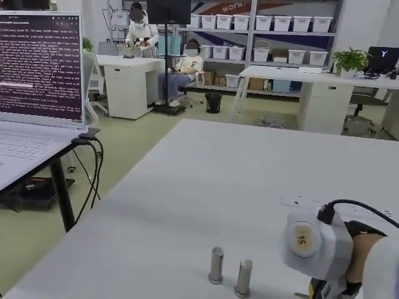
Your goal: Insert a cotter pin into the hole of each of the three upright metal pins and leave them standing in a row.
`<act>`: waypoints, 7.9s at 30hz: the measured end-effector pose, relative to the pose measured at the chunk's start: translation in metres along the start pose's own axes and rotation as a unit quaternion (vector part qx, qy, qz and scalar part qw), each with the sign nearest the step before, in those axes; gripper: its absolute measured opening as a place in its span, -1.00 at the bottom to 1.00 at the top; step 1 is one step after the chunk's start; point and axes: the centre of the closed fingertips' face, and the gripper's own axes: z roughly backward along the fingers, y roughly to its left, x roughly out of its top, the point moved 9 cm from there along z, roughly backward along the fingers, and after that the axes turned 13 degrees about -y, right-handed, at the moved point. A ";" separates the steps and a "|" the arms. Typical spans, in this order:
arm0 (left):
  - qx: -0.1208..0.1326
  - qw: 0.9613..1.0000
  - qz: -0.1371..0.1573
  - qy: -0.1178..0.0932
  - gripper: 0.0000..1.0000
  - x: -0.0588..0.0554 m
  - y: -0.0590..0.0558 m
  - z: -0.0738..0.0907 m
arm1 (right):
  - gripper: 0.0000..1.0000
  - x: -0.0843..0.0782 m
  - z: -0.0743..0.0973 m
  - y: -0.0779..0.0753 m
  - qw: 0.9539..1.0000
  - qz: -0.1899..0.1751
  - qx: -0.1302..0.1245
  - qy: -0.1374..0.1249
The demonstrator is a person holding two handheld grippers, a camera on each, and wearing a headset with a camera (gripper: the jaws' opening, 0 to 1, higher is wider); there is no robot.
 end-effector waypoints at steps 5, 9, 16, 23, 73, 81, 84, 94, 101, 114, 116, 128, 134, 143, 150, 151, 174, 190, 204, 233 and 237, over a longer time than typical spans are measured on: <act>0.000 1.000 0.003 -0.001 0.54 0.002 0.000 0.000 | -1.00 0.003 -0.001 0.002 1.000 -0.001 -0.005 0.007; 0.001 1.000 0.002 0.003 0.53 0.003 0.000 0.001 | -1.00 0.003 0.000 0.003 1.000 0.004 -0.007 0.012; -0.018 1.000 0.004 0.008 0.44 0.004 -0.004 0.000 | -1.00 0.007 0.001 0.007 1.000 0.021 -0.013 0.017; -0.023 1.000 0.003 0.004 0.43 0.006 -0.005 -0.004 | -1.00 0.010 0.021 0.009 0.999 0.021 -0.044 -0.017; -0.088 0.994 0.061 -0.027 -0.13 0.043 0.001 -0.056 | -1.00 0.059 0.102 0.122 0.943 0.060 -0.250 -0.211; -0.101 0.992 0.066 -0.020 -0.31 0.051 0.007 -0.066 | -1.00 0.066 0.102 0.130 0.932 0.065 -0.274 -0.227; -0.107 0.991 0.072 -0.026 -0.40 0.055 0.006 -0.070 | -1.00 0.069 0.103 0.134 0.926 0.073 -0.288 -0.233; -0.131 0.989 0.069 -0.024 -0.59 0.058 0.000 -0.077 | -1.00 0.078 0.107 0.148 0.918 0.097 -0.309 -0.228; -0.147 0.985 0.082 -0.025 -0.74 0.059 -0.004 -0.077 | -1.00 0.083 0.103 0.156 0.918 0.111 -0.312 -0.218; -0.159 0.982 0.099 -0.032 -0.97 0.062 -0.008 -0.078 | -1.00 0.083 0.101 0.161 0.916 0.117 -0.319 -0.212; -0.159 0.981 0.103 -0.034 -1.00 0.062 -0.009 -0.079 | -1.00 0.082 0.100 0.162 0.916 0.116 -0.322 -0.208; -0.153 0.980 0.116 -0.044 -1.00 0.060 -0.012 -0.082 | -1.00 0.080 0.102 0.164 0.912 0.114 -0.336 -0.205; -0.151 0.980 0.123 -0.040 -1.00 0.060 -0.012 -0.082 | -1.00 0.079 0.101 0.165 0.911 0.114 -0.337 -0.207; -0.138 0.980 0.134 -0.044 -1.00 0.058 -0.014 -0.082 | -1.00 0.077 0.101 0.165 0.909 0.116 -0.339 -0.212; -0.134 0.982 0.126 -0.050 -1.00 0.060 -0.015 -0.080 | -1.00 0.078 0.101 0.165 0.906 0.118 -0.345 -0.215; -0.135 0.982 0.125 -0.050 -1.00 0.060 -0.014 -0.080 | -1.00 0.079 0.101 0.165 0.906 0.120 -0.344 -0.215; -0.148 0.988 0.007 -0.031 -1.00 0.061 -0.012 -0.064 | -0.62 0.051 0.098 0.162 0.908 -0.083 -0.263 -0.315; -0.208 0.972 -0.101 -0.035 -1.00 0.059 -0.022 -0.057 | -0.80 0.047 0.083 0.167 0.859 -0.220 -0.143 -0.440; -0.238 0.965 -0.110 -0.020 -1.00 0.055 -0.029 -0.054 | -1.00 0.049 0.078 0.173 0.845 -0.245 -0.095 -0.465; -0.230 0.960 -0.157 0.020 -0.73 0.039 -0.026 -0.058 | -1.00 0.040 0.077 0.181 0.863 -0.213 -0.093 -0.448; -0.216 0.962 -0.163 0.028 -0.68 0.038 -0.020 -0.060 | -1.00 0.033 0.076 0.174 0.863 -0.223 -0.110 -0.440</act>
